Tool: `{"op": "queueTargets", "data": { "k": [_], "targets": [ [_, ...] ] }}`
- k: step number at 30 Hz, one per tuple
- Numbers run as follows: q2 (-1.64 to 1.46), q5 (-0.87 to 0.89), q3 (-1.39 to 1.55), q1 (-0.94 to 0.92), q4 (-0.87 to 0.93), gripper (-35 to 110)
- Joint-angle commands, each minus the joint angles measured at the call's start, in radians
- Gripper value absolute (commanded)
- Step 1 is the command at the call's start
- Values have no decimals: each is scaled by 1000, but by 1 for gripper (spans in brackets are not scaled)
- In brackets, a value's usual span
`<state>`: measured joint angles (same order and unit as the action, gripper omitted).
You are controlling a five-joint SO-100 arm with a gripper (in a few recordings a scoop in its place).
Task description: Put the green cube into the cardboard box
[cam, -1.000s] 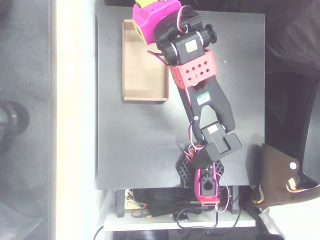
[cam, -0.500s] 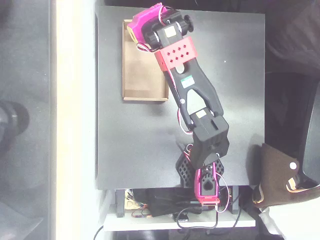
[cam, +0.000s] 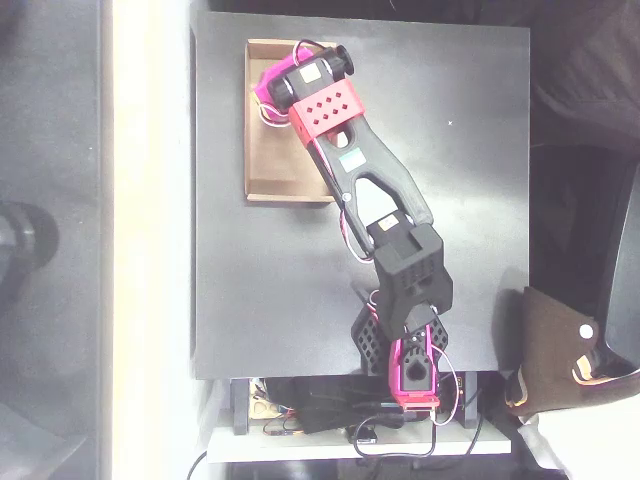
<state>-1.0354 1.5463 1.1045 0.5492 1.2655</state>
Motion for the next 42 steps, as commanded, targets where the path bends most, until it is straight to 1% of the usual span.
{"op": "queueTargets", "data": {
  "k": [1, 11, 17, 29, 32, 39, 42],
  "targets": [
    [-32, 9, 28, 18, 8, 1],
    [-31, 9, 31, 25, 11, 1],
    [-18, 9, 31, 25, 77, 1],
    [-23, -5, 28, 25, 80, 2],
    [-29, -5, 28, 25, 80, 6],
    [-29, -3, 21, 26, 78, 26],
    [-31, 3, 18, 26, 77, 30]
  ]
}}
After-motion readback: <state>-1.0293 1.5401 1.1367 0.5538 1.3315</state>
